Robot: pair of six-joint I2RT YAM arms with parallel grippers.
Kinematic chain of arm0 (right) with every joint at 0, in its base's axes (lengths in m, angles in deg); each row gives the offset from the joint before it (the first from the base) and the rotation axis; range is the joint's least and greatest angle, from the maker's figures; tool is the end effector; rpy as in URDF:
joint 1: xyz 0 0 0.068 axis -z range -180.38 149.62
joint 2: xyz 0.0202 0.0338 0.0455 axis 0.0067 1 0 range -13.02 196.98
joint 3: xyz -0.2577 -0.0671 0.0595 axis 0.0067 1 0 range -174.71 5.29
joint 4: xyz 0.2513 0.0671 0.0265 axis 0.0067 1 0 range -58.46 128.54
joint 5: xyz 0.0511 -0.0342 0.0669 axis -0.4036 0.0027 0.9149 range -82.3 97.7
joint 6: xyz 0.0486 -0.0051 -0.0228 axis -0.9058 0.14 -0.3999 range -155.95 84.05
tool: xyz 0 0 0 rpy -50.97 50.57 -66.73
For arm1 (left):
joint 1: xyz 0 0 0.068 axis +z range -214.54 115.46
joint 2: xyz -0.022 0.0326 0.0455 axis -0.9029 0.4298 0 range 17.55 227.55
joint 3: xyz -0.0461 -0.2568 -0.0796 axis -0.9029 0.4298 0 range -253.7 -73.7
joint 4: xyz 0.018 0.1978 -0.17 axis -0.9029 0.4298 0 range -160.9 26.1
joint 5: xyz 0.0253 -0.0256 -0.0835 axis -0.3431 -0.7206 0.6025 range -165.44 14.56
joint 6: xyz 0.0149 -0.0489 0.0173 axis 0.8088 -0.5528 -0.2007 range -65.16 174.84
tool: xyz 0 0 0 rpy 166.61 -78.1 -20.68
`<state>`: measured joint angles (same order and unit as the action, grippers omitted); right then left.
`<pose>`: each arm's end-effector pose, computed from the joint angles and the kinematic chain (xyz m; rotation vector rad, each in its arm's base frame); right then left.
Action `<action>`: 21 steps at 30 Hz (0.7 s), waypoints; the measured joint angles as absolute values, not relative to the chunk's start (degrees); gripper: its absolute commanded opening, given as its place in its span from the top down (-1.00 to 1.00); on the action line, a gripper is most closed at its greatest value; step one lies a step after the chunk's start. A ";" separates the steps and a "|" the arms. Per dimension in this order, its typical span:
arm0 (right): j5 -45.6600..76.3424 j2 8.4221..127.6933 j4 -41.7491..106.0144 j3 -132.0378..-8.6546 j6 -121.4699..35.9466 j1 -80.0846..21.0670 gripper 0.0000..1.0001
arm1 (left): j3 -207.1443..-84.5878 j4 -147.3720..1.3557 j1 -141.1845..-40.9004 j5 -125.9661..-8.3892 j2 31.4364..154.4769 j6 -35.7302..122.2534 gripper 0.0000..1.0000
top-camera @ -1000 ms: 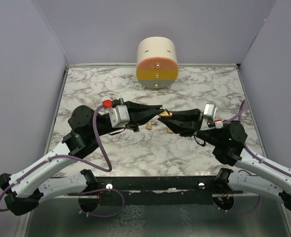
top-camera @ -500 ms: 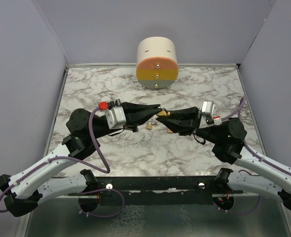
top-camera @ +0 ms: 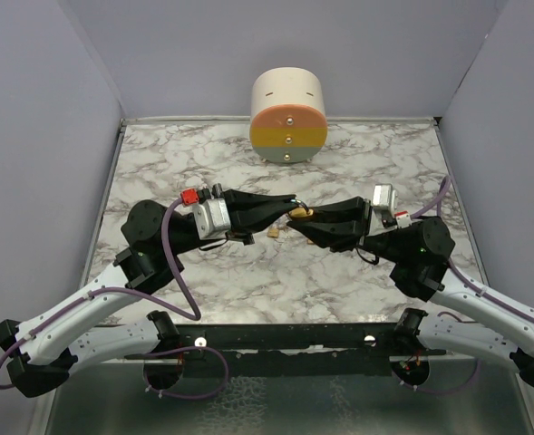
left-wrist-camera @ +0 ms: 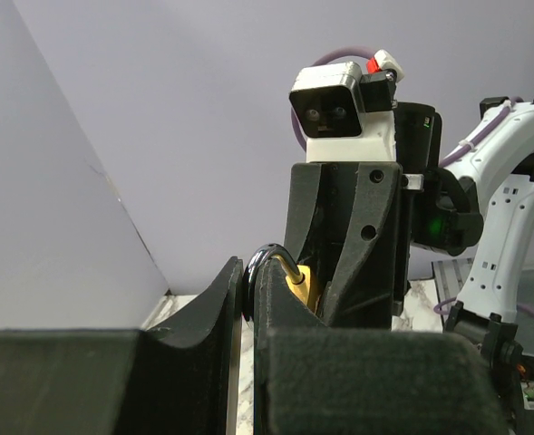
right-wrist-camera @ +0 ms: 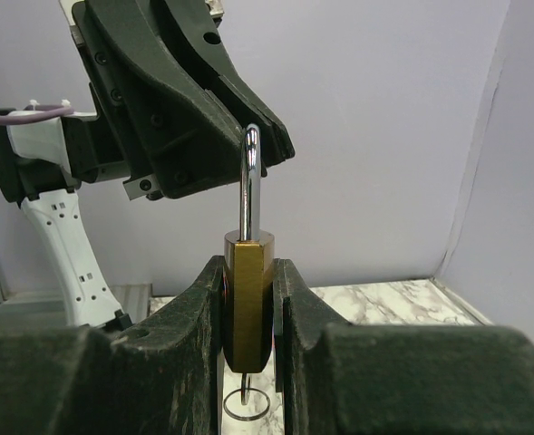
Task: Lock with the key
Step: Lock the lock.
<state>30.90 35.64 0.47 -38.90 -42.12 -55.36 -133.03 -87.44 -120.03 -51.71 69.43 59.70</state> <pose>0.0975 0.1636 0.4002 -0.8326 0.8995 1.1634 0.0956 -0.1643 0.4558 0.9310 0.8355 -1.0094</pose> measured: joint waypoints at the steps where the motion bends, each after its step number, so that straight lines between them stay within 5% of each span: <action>1: 30.97 35.62 0.40 -38.90 -42.17 -55.32 0.97 | -133.03 -87.46 -120.07 -51.71 69.43 59.68 1.00; 21: 30.79 35.47 4.84 -40.95 -39.28 -55.17 0.97 | -126.75 -96.12 -119.79 -51.71 68.90 56.67 1.00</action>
